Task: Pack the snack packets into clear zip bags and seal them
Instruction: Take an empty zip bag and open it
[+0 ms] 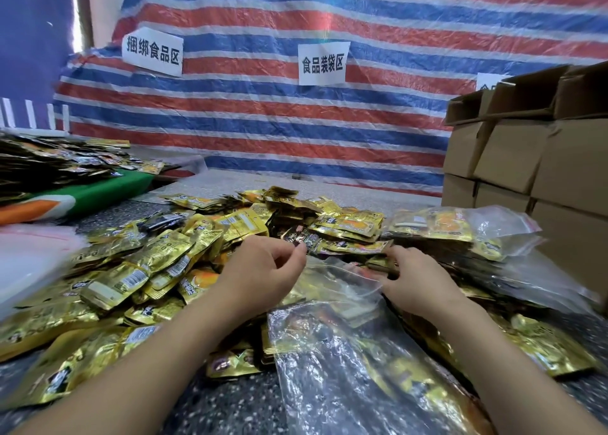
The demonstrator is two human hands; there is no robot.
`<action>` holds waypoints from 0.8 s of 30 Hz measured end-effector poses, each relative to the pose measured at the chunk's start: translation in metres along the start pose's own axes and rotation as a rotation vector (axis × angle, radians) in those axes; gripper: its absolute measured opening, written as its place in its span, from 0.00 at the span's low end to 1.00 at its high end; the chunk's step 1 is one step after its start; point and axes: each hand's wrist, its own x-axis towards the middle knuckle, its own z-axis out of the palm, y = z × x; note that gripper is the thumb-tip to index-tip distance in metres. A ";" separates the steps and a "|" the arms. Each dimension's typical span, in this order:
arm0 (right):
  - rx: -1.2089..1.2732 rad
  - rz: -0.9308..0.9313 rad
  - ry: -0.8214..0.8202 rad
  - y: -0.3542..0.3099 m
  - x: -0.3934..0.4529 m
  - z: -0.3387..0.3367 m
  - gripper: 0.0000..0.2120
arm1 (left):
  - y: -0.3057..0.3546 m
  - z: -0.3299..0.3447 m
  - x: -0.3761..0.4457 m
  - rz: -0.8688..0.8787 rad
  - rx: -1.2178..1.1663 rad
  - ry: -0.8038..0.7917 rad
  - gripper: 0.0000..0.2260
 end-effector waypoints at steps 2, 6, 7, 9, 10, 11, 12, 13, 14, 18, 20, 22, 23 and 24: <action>-0.001 0.002 0.013 0.002 0.000 -0.002 0.26 | 0.001 -0.001 0.000 0.007 0.009 -0.023 0.22; -0.143 -0.048 0.119 0.001 0.000 -0.005 0.17 | 0.000 -0.001 -0.001 0.009 0.014 -0.039 0.24; -0.179 -0.075 0.171 0.003 0.000 -0.004 0.15 | 0.001 -0.001 -0.001 0.010 0.010 -0.042 0.24; -0.153 -0.133 0.306 0.009 -0.003 -0.001 0.12 | 0.002 0.000 -0.001 0.015 0.013 -0.051 0.24; -0.065 -0.157 0.375 0.012 -0.005 -0.001 0.11 | 0.002 0.000 -0.001 0.022 0.023 -0.054 0.24; 0.065 -0.173 0.443 0.015 -0.005 -0.003 0.10 | 0.002 -0.001 0.000 0.031 0.038 -0.052 0.24; 0.201 -0.183 0.505 0.016 -0.004 -0.006 0.09 | 0.002 -0.001 0.000 0.038 0.053 -0.047 0.24; 0.323 -0.189 0.543 0.016 -0.003 -0.009 0.09 | 0.001 -0.002 0.000 0.042 0.064 -0.044 0.24; 0.426 -0.197 0.550 0.014 -0.003 -0.010 0.08 | 0.001 -0.002 0.000 0.045 0.069 -0.043 0.24; 0.540 -0.286 0.479 0.007 -0.008 -0.006 0.06 | 0.000 -0.001 -0.002 0.060 0.076 -0.042 0.24; 0.534 -0.258 0.429 0.008 -0.007 -0.003 0.05 | 0.000 0.000 -0.002 0.060 0.068 -0.042 0.24; 0.491 -0.197 0.364 0.011 -0.004 -0.001 0.05 | 0.000 0.001 -0.002 0.060 0.059 -0.047 0.24; 0.475 -0.171 0.327 0.013 -0.003 0.000 0.09 | 0.001 0.001 -0.002 0.062 0.061 -0.048 0.23; 0.461 -0.161 0.298 0.015 -0.002 0.001 0.14 | 0.002 0.001 -0.002 0.064 0.067 -0.047 0.24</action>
